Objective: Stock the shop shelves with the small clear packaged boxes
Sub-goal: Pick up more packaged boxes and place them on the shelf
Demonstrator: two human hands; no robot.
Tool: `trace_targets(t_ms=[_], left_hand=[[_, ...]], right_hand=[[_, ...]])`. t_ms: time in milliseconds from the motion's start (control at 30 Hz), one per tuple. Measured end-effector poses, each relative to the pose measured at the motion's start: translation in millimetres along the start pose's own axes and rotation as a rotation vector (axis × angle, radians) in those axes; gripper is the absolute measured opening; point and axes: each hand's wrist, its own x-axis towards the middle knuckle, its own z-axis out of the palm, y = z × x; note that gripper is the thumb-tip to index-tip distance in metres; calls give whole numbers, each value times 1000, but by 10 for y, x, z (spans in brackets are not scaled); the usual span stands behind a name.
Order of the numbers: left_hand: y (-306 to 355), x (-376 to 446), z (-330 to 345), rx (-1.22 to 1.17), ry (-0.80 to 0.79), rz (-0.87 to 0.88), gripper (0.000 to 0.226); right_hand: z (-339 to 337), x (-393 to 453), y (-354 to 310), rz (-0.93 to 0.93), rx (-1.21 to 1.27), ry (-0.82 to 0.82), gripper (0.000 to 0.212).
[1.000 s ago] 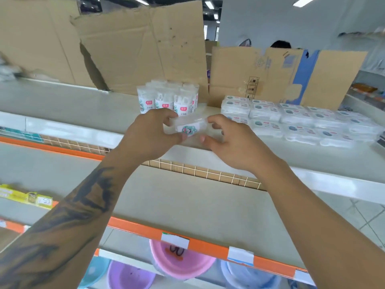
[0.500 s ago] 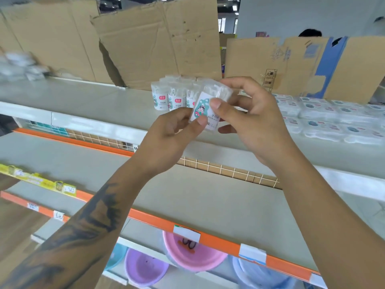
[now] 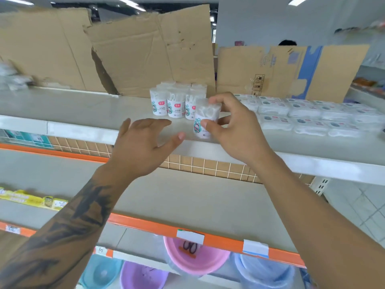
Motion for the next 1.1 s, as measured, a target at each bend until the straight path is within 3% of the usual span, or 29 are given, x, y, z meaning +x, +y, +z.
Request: trace_targets(t_ms=[233, 433, 633, 900, 1100], left_hand=[[-753, 81, -97, 33, -58, -31, 90], [-1024, -31, 157, -13, 210, 155, 61], [-1068, -9, 287, -70, 361, 203, 56], [-1127, -9, 334, -96, 373, 232, 57], [-1115, -19, 319, -85, 357, 225, 58]], right_hand=[[443, 300, -44, 87, -205, 3, 38], [619, 371, -11, 176, -321, 44, 50], [740, 422, 9, 226, -407, 87, 52], [760, 416, -12, 282, -361, 40, 54], [767, 379, -23, 314, -392, 50, 75]])
